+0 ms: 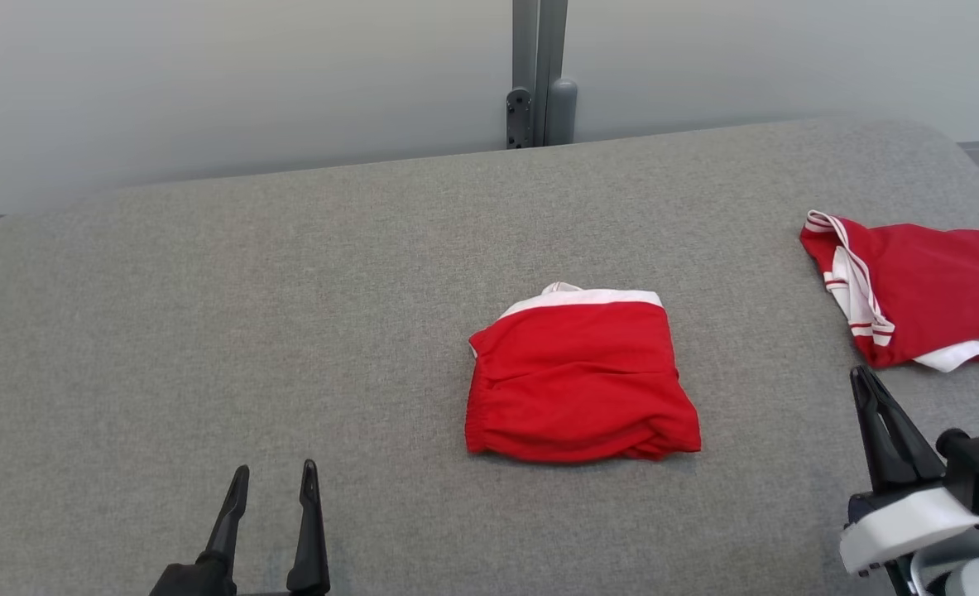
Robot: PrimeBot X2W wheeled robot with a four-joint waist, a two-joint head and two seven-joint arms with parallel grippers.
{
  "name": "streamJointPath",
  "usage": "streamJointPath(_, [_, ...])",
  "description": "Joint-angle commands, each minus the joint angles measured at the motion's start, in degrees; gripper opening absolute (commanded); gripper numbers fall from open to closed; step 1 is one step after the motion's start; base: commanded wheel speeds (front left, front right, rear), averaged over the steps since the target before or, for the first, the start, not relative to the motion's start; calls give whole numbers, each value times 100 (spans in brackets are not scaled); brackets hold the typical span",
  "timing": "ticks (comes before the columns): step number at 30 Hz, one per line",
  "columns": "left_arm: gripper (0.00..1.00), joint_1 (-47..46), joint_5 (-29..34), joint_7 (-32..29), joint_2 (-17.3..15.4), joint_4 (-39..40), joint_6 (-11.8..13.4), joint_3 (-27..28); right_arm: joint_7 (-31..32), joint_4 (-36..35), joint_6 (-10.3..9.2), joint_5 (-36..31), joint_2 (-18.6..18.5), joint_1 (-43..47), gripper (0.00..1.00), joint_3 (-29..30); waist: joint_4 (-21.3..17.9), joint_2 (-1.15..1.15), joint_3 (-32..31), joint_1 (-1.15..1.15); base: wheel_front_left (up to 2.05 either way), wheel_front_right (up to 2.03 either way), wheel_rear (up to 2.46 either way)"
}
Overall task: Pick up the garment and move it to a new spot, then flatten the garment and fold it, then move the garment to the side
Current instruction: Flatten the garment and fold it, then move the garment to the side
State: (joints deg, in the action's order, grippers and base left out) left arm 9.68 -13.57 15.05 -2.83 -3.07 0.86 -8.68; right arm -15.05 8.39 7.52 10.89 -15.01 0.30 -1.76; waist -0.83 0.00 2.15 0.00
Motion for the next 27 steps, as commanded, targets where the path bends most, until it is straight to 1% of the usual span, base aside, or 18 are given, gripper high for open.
streamJointPath(1, [100, 82, -26, 14, -14, -28, -31, 45, -13, -50, -7, -66, 32, 173, 100, 105, -72, 0, -101, 0, 0, 0, 0])
streamJointPath(3, [100, 118, -26, 14, -13, -50, -45, 74, -14, -104, -7, -133, 38, 337, 100, 225, -88, 0, -133, 0, 0, 0, 0])
streamJointPath(10, [100, 195, 4, 14, -14, -105, -97, 177, -13, -182, -7, -179, 56, 608, 100, 336, -72, 0, -198, 0, 0, 0, 0])
streamJointPath(13, [100, 227, 21, 14, -13, -105, -124, 204, -14, -208, -7, -135, 66, 659, 100, 359, -28, 0, -214, 0, 0, 0, 0])
streamJointPath(16, [100, 233, 38, 14, -14, -81, -127, 185, -14, -256, -7, 10, 176, 653, 100, 416, 44, 0, -209, 0, 0, 0, 0])
streamJointPath(17, [100, 222, 50, 14, -14, -74, -129, 178, -14, -264, -7, 135, 237, 631, 100, 443, 78, 0, -203, 0, 0, 0, 0])
streamJointPath(19, [100, 201, 58, 14, -14, -44, -122, 172, -14, -146, -6, 599, 437, 534, 100, 459, 147, 0, -183, 0, 0, 0, 0])
streamJointPath(21, [100, 179, 71, 14, -13, -7, -120, 147, 91, 151, -4, 1320, 586, 347, 100, 261, 219, 0, -125, 0, 0, 0, 0])
streamJointPath(22, [100, 147, 74, 14, -13, 5, -117, 125, 269, 213, -3, 1718, 620, 144, 100, 154, 258, 0, -77, 0, 0, 0, 0])
streamJointPath(24, [100, 84, 80, 14, -13, 18, -115, 66, 863, 375, -4, 2441, 628, -207, 100, 21, 339, 0, 14, 0, 0, 0, 0])
streamJointPath(25, [100, 43, 85, 14, -13, 18, -108, 41, 1191, 449, -3, 2701, 613, -356, 100, -60, 384, 0, 60, 0, 0, 0, 0])
streamJointPath(27, [100, -30, 80, 14, -13, 7, -97, 2, 1705, 664, -4, 2963, 554, -700, 100, -40, 483, 0, 143, 0, 0, 0, 0])
